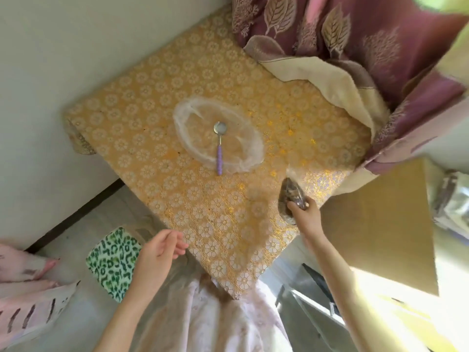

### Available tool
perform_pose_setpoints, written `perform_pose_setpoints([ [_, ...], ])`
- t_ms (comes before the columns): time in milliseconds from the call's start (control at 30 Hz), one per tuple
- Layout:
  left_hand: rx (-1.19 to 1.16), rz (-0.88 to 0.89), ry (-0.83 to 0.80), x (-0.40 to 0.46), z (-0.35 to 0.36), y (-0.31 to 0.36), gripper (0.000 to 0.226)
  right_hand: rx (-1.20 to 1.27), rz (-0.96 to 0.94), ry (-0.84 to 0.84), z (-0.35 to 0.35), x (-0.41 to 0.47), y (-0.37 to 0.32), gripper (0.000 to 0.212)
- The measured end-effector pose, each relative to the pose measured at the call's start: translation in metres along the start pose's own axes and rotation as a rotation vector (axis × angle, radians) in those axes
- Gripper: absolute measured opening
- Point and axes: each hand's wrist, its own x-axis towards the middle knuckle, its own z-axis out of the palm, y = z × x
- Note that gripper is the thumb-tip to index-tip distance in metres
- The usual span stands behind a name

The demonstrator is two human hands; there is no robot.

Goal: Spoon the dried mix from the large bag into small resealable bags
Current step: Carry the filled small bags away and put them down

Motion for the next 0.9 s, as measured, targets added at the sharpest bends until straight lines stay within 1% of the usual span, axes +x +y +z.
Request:
perform_pose_setpoints([
  [67, 0.015, 0.025, -0.071, 0.0, 0.004, 0.004, 0.017, 0.169, 0.044, -0.004, -0.018, -0.037, 0.02, 0.039],
  [133, 0.054, 0.057, -0.154, 0.001, 0.008, 0.007, 0.017, 0.332, 0.077, 0.03, -0.033, -0.073, 0.042, 0.033],
  [233, 0.105, 0.108, -0.279, 0.001, 0.014, 0.007, 0.018, 0.611, 0.086, 0.048, -0.047, -0.13, 0.075, 0.033],
  [300, 0.164, 0.154, -0.371, 0.003, 0.015, 0.008, 0.019, 0.821, 0.105, 0.1, -0.049, -0.167, 0.096, 0.038],
  [367, 0.244, 0.199, -0.471, 0.004, 0.014, 0.008, 0.02, 0.985, 0.115, 0.201, -0.044, -0.201, 0.119, 0.041],
  [467, 0.305, 0.217, -0.591, 0.007, 0.019, 0.013, 0.019, 1.124, 0.113, 0.368, -0.026, -0.246, 0.151, 0.037],
  [567, 0.321, 0.254, -0.72, -0.001, 0.04, 0.023, 0.02, 1.285, 0.122, 0.541, -0.006, -0.284, 0.18, 0.035],
  [700, 0.365, 0.358, -0.914, -0.032, 0.075, 0.028, 0.023, 1.564, 0.171, 0.766, 0.018, -0.335, 0.214, 0.042],
  [733, 0.379, 0.379, -0.973, -0.042, 0.081, 0.028, 0.022, 1.635, 0.164, 0.815, 0.022, -0.347, 0.22, 0.044],
  [800, 0.423, 0.418, -1.093, -0.059, 0.091, 0.023, 0.023, 1.742, 0.128, 0.903, 0.032, -0.37, 0.234, 0.039],
  [867, 0.466, 0.456, -1.177, -0.073, 0.099, 0.016, 0.024, 1.796, 0.08, 0.995, 0.041, -0.39, 0.247, 0.032],
  [900, 0.489, 0.474, -1.209, -0.079, 0.104, 0.012, 0.024, 1.809, 0.047, 1.04, 0.045, -0.398, 0.252, 0.032],
])
